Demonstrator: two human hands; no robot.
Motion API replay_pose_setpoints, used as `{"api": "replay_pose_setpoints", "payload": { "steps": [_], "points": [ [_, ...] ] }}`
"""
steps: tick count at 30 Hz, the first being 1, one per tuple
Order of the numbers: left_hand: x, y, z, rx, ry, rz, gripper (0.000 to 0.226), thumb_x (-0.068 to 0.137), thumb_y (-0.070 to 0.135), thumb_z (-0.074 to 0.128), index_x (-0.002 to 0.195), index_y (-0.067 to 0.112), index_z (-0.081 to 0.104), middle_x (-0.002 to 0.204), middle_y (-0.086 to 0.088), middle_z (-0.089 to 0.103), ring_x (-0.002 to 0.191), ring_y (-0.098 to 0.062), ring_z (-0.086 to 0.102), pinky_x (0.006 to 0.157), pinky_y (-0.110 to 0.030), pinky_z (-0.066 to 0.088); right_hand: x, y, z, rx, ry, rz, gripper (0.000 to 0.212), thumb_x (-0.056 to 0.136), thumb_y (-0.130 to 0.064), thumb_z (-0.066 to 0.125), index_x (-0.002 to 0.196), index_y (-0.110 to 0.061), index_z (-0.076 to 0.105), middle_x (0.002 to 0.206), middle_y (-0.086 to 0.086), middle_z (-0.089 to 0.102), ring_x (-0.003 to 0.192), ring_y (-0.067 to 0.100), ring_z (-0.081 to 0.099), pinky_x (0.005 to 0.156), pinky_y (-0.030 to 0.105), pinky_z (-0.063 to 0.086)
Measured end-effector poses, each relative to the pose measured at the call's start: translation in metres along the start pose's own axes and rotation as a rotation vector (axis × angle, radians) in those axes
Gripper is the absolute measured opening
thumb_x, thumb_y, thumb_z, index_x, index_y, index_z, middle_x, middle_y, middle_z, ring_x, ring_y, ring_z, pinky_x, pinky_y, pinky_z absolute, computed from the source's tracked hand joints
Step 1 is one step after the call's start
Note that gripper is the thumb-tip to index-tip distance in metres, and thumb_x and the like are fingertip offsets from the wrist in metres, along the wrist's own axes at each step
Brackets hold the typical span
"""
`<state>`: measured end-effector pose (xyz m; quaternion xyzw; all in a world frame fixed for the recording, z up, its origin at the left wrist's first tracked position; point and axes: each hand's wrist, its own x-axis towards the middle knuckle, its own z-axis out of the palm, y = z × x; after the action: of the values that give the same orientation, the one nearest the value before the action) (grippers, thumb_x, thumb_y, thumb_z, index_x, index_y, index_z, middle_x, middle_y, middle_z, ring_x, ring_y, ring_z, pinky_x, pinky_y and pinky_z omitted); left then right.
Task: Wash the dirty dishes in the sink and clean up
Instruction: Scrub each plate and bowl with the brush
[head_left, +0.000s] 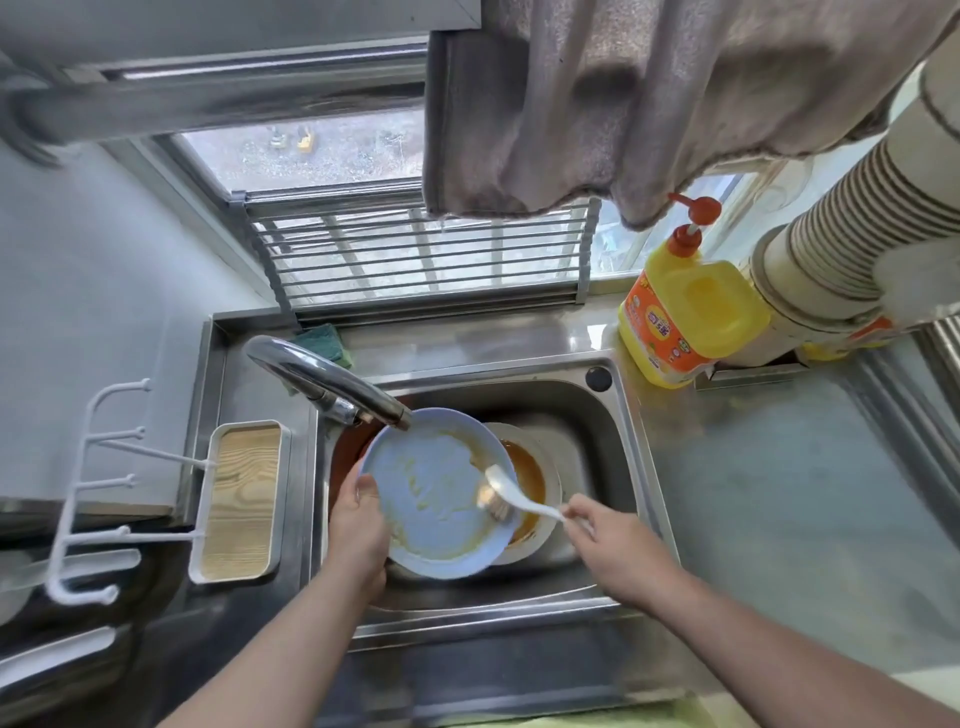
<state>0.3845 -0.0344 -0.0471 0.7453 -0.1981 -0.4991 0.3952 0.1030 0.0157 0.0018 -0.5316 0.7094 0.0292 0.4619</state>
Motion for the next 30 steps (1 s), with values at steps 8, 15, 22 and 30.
{"api": "replay_pose_setpoints", "payload": {
  "steps": [8, 15, 22, 30],
  "points": [
    [-0.010, -0.010, 0.009, -0.048, 0.064, -0.096, 0.037, 0.116, 0.031, 0.031, 0.144, 0.025, 0.054, 0.129, -0.006, 0.067, 0.107, -0.020, 0.066, 0.089, -0.034, 0.053, -0.009, -0.059, 0.069, 0.148, -0.120, -0.214, 0.025, 0.106, -0.046, 0.044, 0.125, -0.037, 0.056, 0.120, 0.000, 0.071, 0.113, 0.028, 0.063, 0.090, 0.037, 0.050],
    [0.007, -0.020, -0.018, 0.032, 0.014, -0.069, 0.034, 0.115, 0.031, 0.032, 0.133, 0.021, 0.059, 0.116, -0.007, 0.070, 0.099, -0.018, 0.067, 0.088, -0.035, 0.055, 0.014, -0.008, 0.024, 0.005, -0.007, -0.026, 0.018, 0.106, -0.049, 0.039, 0.116, -0.041, 0.052, 0.092, -0.006, 0.067, 0.095, 0.028, 0.065, 0.071, 0.036, 0.046],
    [0.001, -0.032, 0.001, 0.050, 0.058, -0.181, 0.036, 0.114, 0.035, 0.033, 0.132, 0.021, 0.061, 0.121, -0.014, 0.069, 0.110, -0.035, 0.067, 0.101, -0.057, 0.055, 0.001, -0.077, 0.071, 0.141, -0.135, -0.165, 0.024, 0.105, -0.046, 0.039, 0.122, -0.036, 0.053, 0.091, -0.006, 0.060, 0.093, 0.026, 0.060, 0.080, 0.037, 0.047],
    [-0.003, -0.042, 0.010, -0.056, 0.025, -0.234, 0.034, 0.115, 0.034, 0.032, 0.139, 0.030, 0.056, 0.123, -0.005, 0.070, 0.113, -0.028, 0.067, 0.104, -0.057, 0.054, -0.017, 0.014, 0.027, 0.317, -0.028, -0.006, 0.011, 0.102, -0.039, 0.056, 0.103, -0.041, 0.066, 0.085, -0.022, 0.069, 0.077, -0.002, 0.061, 0.082, 0.026, 0.049]
  ]
}}
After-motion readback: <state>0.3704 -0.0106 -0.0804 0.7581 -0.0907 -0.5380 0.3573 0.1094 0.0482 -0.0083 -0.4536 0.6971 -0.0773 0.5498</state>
